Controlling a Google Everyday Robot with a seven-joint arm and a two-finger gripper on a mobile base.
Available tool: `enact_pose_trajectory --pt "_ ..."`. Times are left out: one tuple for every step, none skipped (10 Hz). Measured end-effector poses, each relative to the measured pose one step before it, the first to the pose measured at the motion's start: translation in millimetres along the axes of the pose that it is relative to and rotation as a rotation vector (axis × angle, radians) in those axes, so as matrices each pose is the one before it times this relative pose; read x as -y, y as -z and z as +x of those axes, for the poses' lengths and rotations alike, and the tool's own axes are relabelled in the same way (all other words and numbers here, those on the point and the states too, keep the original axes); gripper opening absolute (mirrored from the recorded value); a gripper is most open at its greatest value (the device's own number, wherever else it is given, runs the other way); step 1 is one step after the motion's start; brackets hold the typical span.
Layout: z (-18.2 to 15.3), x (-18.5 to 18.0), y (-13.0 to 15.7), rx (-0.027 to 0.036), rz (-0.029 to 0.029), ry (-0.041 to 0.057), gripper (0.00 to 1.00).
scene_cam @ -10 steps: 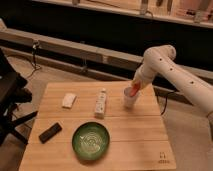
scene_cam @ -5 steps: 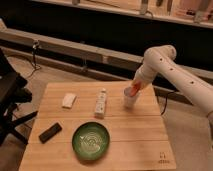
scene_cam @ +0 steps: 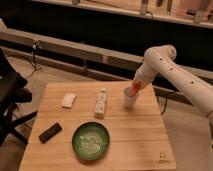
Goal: Place the pepper in the ceramic cup
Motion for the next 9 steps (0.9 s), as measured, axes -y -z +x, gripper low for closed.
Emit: enact_pose_trajectory --pt "-3.07 6.87 -4.11 0.01062 0.01783 0.01801 0.0" --pt "-2.88 6.4 -4.95 0.0103 0.01199 0.01589 0.02" --pt "-1.3 3.45 -3.46 0.00576 0.00174 0.01091 0.08" --pt "-0.49 0.23 -2.02 0.00337 -0.00231 0.00374 0.16" --pt "-0.79 -1.23 -2.14 0.00194 -0.00452 0.00304 0.28" --pt "-0.99 -0.48 -2.6 -0.00022 -0.00718 0.00536 0.39" --pt "-0.67 1.52 -2.24 -0.00347 -0.00415 0.00225 0.48" --pt "-0.76 1.76 -1.24 -0.00771 -0.00538 0.00265 0.59" --pt "-0.28 0.38 -0.45 -0.00777 -0.00482 0.00217 0.68"
